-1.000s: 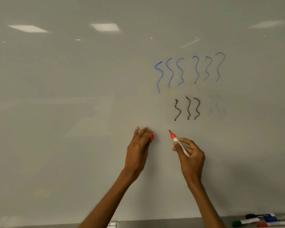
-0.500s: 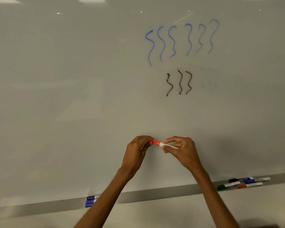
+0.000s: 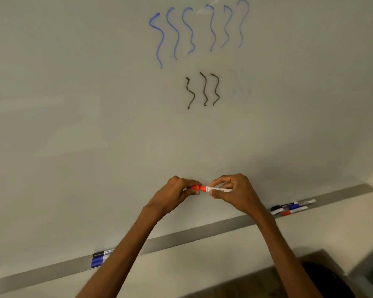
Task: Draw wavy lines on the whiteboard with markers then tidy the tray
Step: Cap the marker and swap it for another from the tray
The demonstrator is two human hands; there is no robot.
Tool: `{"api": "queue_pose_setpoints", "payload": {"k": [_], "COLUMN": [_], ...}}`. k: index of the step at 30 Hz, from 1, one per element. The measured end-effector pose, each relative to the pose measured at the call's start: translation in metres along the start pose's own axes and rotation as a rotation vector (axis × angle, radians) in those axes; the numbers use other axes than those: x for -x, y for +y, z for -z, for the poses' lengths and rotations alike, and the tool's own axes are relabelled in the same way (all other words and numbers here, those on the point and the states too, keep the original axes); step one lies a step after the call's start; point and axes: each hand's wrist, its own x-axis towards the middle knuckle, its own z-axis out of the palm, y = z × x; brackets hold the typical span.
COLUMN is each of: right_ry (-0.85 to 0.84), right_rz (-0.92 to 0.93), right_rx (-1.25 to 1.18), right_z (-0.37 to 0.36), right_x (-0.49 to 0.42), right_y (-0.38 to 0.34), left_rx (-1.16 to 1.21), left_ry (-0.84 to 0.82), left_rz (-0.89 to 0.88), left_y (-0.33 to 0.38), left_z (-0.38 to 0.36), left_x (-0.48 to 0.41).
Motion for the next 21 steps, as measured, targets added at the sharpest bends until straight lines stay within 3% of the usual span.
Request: {"api": "queue_pose_setpoints", "payload": {"k": [6, 13, 21], "right_ry": [0.003, 0.089, 0.087], "right_rz": [-0.078, -0.308, -0.5], "right_rx": [0.058, -0.042, -0.081], "right_z": [0.039, 0.079, 0.169], "right_x": [0.016, 0.048, 0.091], "right_y": [0.025, 0.083, 0.182], "left_rx": [-0.07, -0.176, -0.082], "left_ry": [-0.124, -0.252, -0.303], "left_rz": [-0.143, -0.296, -0.28], "left_y": [0.024, 0.052, 0.106], "left_z": [-0.038, -0.099, -0.219], "left_x": [-0.036, -0.092, -0.17]}}
